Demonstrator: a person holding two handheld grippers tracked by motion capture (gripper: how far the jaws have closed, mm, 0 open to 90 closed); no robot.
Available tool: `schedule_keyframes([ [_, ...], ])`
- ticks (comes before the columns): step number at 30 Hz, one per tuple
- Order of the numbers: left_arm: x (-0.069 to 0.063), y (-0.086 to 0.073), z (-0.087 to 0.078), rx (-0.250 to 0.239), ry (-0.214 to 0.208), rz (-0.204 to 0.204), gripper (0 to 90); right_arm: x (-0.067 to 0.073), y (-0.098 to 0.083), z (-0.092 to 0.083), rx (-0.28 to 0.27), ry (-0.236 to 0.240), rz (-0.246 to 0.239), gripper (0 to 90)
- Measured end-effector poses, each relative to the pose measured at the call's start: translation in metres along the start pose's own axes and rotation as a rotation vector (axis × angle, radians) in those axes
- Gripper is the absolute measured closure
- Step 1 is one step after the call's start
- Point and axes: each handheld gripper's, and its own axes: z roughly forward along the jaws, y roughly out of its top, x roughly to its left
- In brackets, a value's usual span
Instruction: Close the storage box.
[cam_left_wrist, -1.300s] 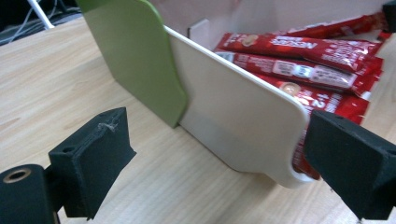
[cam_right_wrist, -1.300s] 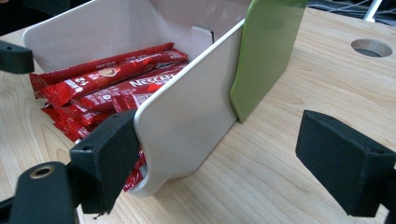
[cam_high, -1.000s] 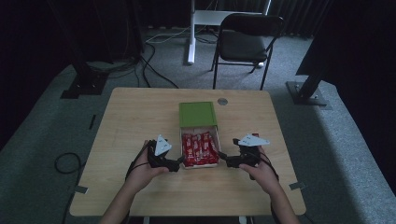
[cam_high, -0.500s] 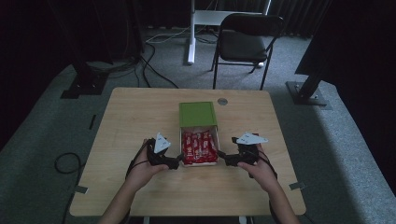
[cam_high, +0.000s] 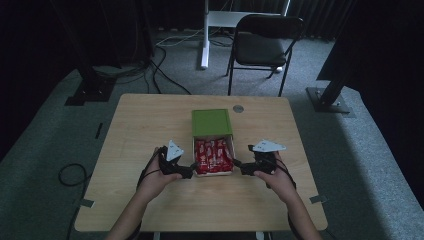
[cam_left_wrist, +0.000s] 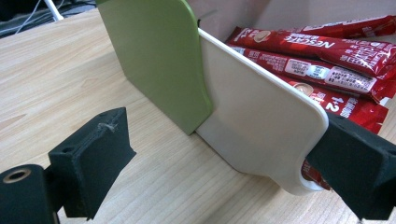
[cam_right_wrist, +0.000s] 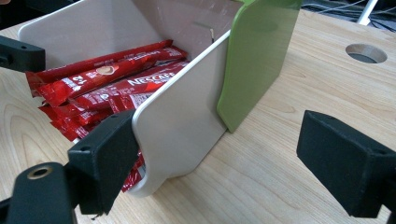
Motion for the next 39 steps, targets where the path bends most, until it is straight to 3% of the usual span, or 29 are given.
schedule_keyframes([
  [39, 0.018, 0.014, 0.017, -0.023, 0.043, -0.026, 8.3, -0.017, 0.015, 0.019, -0.029, -0.055, 0.044, 12.6],
])
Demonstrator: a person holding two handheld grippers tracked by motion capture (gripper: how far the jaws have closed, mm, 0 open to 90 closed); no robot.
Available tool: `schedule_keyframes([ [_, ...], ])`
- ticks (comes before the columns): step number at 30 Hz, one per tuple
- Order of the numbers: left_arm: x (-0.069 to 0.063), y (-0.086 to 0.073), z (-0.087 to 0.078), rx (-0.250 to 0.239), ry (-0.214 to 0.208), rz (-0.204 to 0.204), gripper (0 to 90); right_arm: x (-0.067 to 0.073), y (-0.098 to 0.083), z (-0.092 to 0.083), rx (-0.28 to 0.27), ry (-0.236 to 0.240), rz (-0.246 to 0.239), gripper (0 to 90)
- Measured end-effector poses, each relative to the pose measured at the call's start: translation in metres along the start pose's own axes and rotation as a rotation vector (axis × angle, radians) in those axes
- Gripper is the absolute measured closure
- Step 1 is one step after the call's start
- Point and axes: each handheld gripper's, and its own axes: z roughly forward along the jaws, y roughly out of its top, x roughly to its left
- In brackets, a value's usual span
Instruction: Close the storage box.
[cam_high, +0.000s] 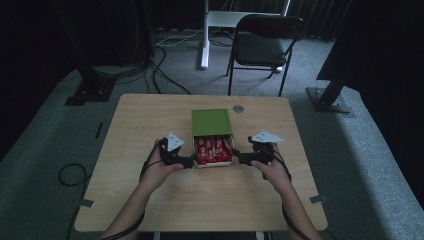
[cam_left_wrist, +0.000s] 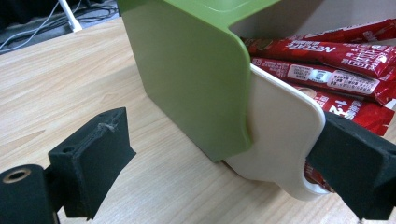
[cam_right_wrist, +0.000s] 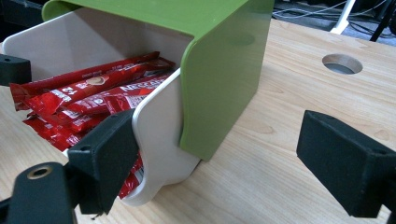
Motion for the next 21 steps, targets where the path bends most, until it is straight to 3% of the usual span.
schedule_keyframes([
  [11, 0.005, 0.004, 0.006, 0.001, 0.011, 0.011, 8.3, -0.004, 0.004, 0.007, -0.007, -0.016, 0.006, 12.5],
  [21, 0.010, 0.006, 0.014, -0.008, 0.025, -0.010, 8.3, -0.006, 0.008, 0.014, -0.005, -0.035, 0.017, 12.5],
])
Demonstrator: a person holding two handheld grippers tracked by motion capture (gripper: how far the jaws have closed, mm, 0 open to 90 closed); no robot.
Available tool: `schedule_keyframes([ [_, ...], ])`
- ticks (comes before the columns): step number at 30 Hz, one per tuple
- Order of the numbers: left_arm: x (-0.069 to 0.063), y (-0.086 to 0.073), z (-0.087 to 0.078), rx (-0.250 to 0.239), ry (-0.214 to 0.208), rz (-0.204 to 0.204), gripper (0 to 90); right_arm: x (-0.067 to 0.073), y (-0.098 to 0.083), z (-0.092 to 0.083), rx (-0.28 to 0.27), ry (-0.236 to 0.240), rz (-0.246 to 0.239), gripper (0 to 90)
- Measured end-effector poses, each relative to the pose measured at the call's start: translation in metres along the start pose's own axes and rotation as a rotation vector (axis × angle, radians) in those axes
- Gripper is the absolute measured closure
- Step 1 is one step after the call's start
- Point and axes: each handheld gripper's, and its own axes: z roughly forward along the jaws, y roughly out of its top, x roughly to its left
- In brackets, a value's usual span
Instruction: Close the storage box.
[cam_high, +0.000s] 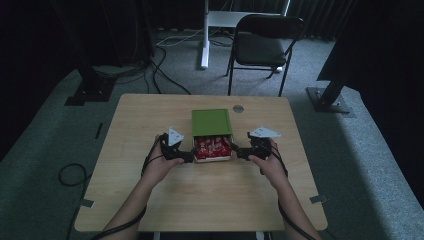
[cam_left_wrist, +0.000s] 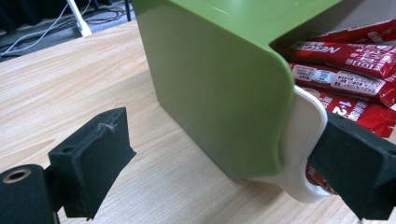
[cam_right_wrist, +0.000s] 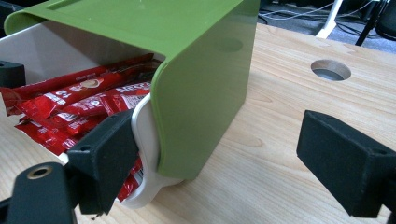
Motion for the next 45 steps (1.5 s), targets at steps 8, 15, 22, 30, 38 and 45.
schedule_keyframes([
  [8, 0.003, 0.002, 0.004, 0.000, 0.011, -0.002, 8.3, -0.002, 0.003, 0.006, -0.001, -0.015, 0.003, 12.5],
  [15, 0.006, 0.002, 0.008, -0.008, 0.011, -0.021, 8.3, -0.002, 0.004, 0.011, 0.001, -0.025, 0.007, 12.5],
  [22, 0.010, 0.004, 0.012, -0.009, 0.014, -0.024, 8.3, -0.005, 0.005, 0.015, -0.002, -0.026, 0.011, 12.4],
  [30, 0.012, 0.004, 0.014, -0.016, 0.019, -0.010, 4.6, -0.006, 0.006, 0.017, -0.003, -0.030, 0.023, 12.1],
  [38, 0.013, 0.004, 0.013, -0.015, 0.025, -0.012, 4.6, -0.004, 0.006, 0.016, 0.001, -0.043, 0.018, 12.4],
  [45, 0.016, 0.002, 0.011, -0.028, 0.044, -0.020, 4.7, 0.001, 0.006, 0.015, 0.000, -0.043, 0.015, 13.1],
])
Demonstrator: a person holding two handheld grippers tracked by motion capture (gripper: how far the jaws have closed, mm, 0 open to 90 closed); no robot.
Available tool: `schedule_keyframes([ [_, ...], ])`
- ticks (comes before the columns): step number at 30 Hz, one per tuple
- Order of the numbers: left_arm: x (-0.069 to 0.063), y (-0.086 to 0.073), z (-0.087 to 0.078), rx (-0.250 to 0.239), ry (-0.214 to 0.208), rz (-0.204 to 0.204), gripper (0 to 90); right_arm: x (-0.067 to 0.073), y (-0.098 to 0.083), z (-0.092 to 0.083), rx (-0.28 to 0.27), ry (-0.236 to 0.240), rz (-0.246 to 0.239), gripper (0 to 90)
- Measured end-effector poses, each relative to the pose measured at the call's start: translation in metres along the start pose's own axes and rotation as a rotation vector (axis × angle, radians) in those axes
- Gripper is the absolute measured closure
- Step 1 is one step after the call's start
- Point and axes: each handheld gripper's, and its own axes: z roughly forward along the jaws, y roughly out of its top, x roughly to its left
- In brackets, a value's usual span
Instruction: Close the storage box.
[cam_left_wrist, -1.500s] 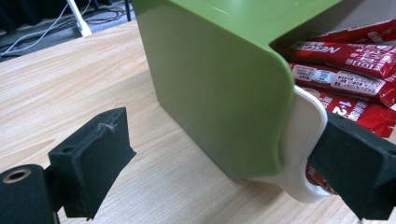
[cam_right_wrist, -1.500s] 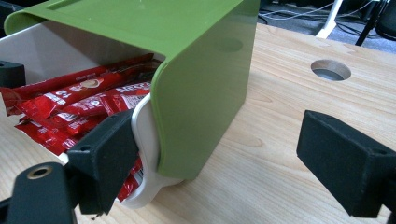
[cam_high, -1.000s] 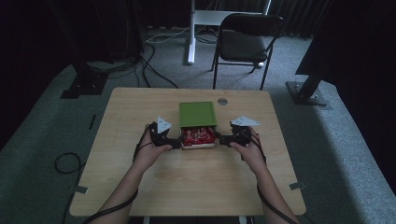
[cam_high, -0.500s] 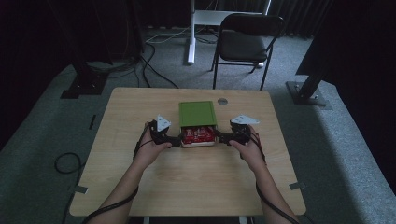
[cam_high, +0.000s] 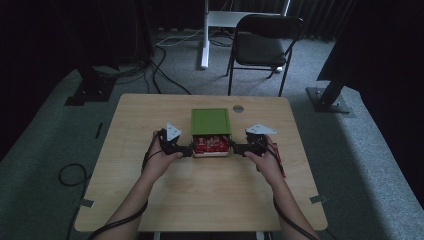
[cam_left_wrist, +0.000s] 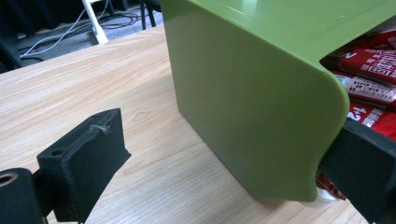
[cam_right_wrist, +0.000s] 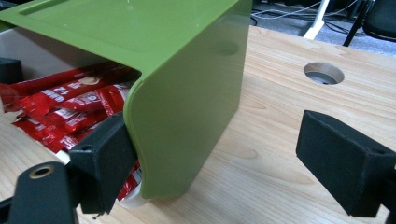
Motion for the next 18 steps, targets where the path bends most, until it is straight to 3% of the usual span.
schedule_keyframes([
  [4, 0.002, -0.001, -0.002, -0.006, -0.015, -0.008, 4.6, 0.001, -0.001, -0.001, -0.002, -0.007, 0.004, 12.4],
  [7, 0.000, 0.000, -0.003, -0.008, -0.002, 0.014, 4.6, 0.001, -0.002, 0.000, -0.005, -0.010, 0.016, 12.5],
  [10, 0.000, 0.001, -0.005, -0.007, -0.005, 0.010, 4.7, 0.002, -0.001, -0.001, -0.005, -0.012, 0.022, 13.1],
  [13, 0.000, 0.002, -0.007, -0.017, -0.015, -0.003, 4.7, 0.004, 0.001, -0.003, -0.021, 0.000, 0.029, 13.1],
  [14, -0.003, 0.004, -0.010, -0.028, -0.040, -0.014, 4.7, 0.004, 0.002, -0.004, -0.028, 0.006, 0.035, 13.1],
  [18, -0.008, 0.005, -0.014, -0.043, -0.047, -0.012, 4.7, 0.005, 0.005, -0.009, -0.044, 0.020, 0.034, 12.7],
])
